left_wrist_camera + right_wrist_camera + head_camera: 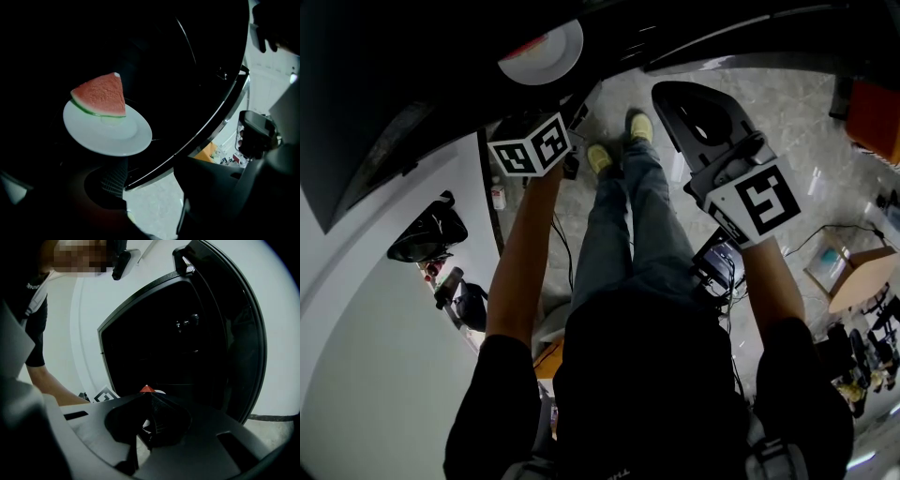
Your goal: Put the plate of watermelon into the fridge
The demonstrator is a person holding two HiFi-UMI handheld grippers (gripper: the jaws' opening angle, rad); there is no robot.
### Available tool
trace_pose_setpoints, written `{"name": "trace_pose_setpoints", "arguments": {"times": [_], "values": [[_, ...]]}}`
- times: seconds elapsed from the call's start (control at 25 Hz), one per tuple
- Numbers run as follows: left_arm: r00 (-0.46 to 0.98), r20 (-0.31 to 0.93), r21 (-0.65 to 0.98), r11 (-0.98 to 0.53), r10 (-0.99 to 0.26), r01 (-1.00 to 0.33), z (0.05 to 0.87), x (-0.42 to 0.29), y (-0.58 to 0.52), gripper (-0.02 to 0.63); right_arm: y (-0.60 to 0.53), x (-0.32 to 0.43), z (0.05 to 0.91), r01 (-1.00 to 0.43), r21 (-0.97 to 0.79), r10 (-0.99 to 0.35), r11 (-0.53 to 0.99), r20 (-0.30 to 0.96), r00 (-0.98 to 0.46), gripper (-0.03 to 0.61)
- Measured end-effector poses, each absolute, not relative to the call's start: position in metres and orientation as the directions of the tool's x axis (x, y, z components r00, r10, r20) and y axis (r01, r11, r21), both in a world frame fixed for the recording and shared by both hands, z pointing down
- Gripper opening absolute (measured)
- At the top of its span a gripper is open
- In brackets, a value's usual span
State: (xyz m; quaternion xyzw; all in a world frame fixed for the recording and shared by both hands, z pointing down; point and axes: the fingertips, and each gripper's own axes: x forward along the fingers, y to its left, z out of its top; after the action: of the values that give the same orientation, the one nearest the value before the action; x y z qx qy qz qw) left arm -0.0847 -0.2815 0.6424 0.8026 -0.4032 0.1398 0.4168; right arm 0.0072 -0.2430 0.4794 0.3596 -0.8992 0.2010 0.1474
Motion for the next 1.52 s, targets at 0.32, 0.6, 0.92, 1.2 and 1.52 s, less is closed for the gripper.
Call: {"name": "trace_pose_setpoints", "arguments": {"times": [0.32,0.6,0.92,1.2,1.52], "values": [[0.627,0.587,0.515,-0.362,-0.511,-0.777,0.597,-0.094,-0.219,0.298,-0.246,0.032,0.413,-0.725,-0.181,-0.640,0.665,0.362,-0.678,0.014],[0.645,0.498,0.430,-0.481,-0.580,-0.764,0.496,-0.105,-0.201,0.197,-0.237,0.070,0.349,-0.781,-0.099,-0.712,0.617,0.354,-0.607,0.014],[0.623,0.317,0.336,-0.529,-0.715,-0.779,0.380,-0.122,-0.183,0.012,-0.193,0.098,0.300,-0.831,-0.041,-0.774,0.554,0.342,-0.533,0.014],[0.654,0.250,0.323,-0.575,-0.714,-0.752,0.331,-0.130,-0.142,0.012,-0.137,0.115,0.275,-0.847,0.024,-0.788,0.531,0.381,-0.484,0.014],[0.681,0.231,0.288,-0.620,-0.695,-0.730,0.312,-0.139,-0.114,0.012,-0.073,0.131,0.261,-0.809,0.107,-0.744,0.578,0.475,-0.469,0.014]]}}
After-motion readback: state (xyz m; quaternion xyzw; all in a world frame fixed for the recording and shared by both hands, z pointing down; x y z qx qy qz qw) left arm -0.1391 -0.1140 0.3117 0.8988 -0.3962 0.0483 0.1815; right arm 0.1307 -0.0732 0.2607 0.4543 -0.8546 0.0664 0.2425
